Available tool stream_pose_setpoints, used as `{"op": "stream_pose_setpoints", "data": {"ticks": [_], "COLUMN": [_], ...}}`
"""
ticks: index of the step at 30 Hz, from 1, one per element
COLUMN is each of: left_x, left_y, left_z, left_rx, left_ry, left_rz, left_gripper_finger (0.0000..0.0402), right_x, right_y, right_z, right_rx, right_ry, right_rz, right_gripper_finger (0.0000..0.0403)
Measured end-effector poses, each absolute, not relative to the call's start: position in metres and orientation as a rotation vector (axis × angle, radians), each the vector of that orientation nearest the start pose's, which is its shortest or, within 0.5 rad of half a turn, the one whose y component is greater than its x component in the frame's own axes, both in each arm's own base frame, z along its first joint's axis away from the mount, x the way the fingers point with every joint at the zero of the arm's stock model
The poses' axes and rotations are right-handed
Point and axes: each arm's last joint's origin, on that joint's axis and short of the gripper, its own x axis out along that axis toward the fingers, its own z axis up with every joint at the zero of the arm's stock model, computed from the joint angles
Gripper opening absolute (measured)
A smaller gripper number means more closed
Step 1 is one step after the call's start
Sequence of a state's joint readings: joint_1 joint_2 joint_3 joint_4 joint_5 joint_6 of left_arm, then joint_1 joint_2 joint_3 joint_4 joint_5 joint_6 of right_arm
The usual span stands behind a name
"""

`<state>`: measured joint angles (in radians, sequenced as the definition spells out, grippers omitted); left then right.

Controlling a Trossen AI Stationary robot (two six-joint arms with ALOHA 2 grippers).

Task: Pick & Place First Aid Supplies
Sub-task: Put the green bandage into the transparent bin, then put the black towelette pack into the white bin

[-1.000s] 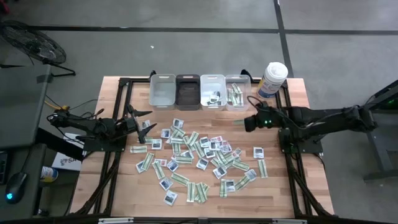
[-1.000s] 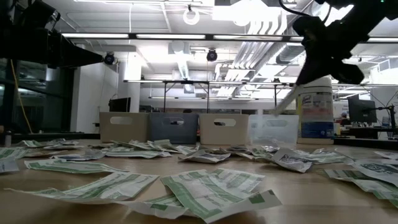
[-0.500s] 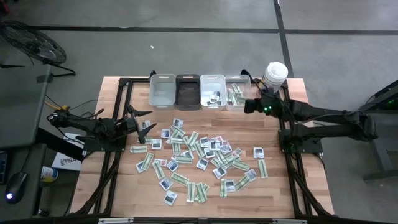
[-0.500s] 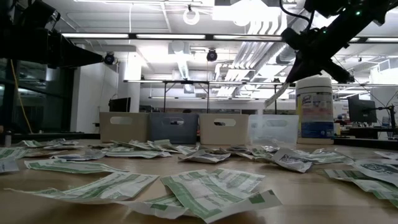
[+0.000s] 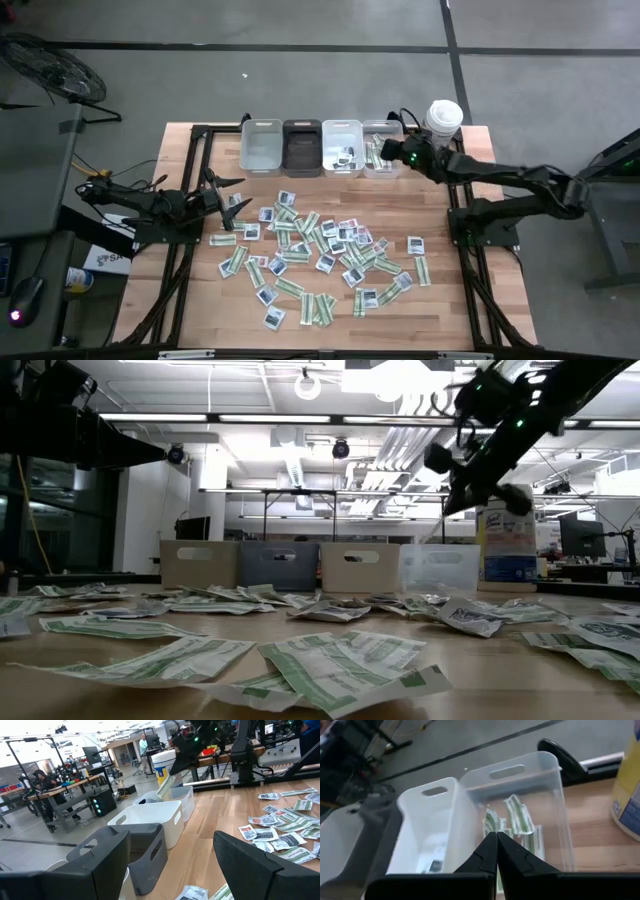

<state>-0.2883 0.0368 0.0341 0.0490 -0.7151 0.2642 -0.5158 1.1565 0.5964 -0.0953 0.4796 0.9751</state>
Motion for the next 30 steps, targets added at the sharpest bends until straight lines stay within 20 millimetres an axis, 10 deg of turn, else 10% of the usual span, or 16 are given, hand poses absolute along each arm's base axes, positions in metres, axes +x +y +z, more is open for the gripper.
{"op": "stream_pose_setpoints", "data": {"ticks": [19, 30], "left_x": [0.092, 0.092], "left_y": [-0.008, -0.008], "left_z": [0.177, 0.177], "left_rx": [0.238, 0.237], "left_ry": [0.016, 0.015], "left_rz": [0.429, 0.429], "left_gripper_finger": [0.0280, 0.0280], "right_x": [0.218, 0.220], "right_y": [-0.144, -0.143], "right_z": [0.167, 0.168], "right_rx": [1.081, 1.078], "right_ry": [-0.007, 0.053], "right_rz": [-1.322, -1.258], "right_gripper_finger": [0.0004, 0.0095]}}
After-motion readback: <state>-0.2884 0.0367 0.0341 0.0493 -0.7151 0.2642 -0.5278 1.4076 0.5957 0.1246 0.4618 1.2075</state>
